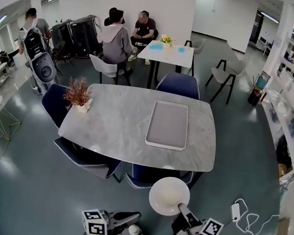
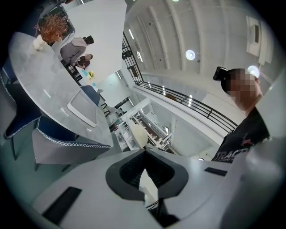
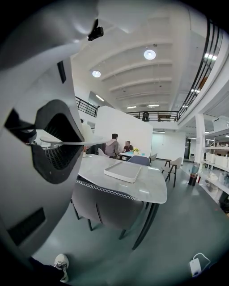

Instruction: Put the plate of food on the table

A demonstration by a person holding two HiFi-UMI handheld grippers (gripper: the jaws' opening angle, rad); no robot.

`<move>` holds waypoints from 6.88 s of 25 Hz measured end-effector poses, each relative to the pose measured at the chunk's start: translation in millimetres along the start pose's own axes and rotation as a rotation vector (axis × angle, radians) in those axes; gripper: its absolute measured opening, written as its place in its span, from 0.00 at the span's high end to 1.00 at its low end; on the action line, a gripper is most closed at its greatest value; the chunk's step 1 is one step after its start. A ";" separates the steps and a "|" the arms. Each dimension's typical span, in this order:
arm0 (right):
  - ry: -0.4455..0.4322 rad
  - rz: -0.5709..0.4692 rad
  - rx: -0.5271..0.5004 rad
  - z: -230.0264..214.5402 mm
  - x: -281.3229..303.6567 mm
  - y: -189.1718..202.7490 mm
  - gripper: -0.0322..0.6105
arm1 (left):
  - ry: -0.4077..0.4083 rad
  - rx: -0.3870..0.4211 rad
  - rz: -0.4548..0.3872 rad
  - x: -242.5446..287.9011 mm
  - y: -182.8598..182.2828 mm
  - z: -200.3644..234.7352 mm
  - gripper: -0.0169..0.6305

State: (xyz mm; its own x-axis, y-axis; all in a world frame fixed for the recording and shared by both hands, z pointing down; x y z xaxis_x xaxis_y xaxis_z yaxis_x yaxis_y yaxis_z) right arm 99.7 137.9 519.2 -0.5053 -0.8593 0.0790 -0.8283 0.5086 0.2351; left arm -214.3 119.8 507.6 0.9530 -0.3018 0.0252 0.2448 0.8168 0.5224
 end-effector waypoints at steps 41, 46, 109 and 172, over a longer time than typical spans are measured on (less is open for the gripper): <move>0.138 0.113 -0.090 -92.8 298.1 -253.9 0.92 | -0.239 -0.030 -0.319 61.0 -99.0 63.6 0.97; 0.216 0.138 -0.068 -132.1 347.4 -271.7 0.92 | -0.299 -0.056 -0.366 70.1 -103.7 66.8 0.97; 0.683 0.425 -0.416 -189.5 476.2 -293.5 0.83 | -0.466 -0.148 -0.564 78.1 -66.7 56.2 0.96; 0.031 0.241 -0.451 29.0 -21.4 90.4 0.93 | 0.091 -0.004 0.107 -5.3 10.9 -3.9 0.97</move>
State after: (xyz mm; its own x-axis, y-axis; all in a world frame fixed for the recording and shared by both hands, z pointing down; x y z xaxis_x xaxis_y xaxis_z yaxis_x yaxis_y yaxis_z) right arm 28.6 203.8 510.7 -0.6560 -0.7250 0.2098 -0.4986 0.6250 0.6007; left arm -216.0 132.2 509.9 0.9858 -0.1678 0.0032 0.1419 0.8440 0.5172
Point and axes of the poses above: the fingertips, and each gripper's own axes: x forward along the fingers, z to its left, y out of its underside, the point moved 10 cm from there along -x, backward along the fingers, and after that the axes turned 8 degrees about -x, right-handed, at the moved point
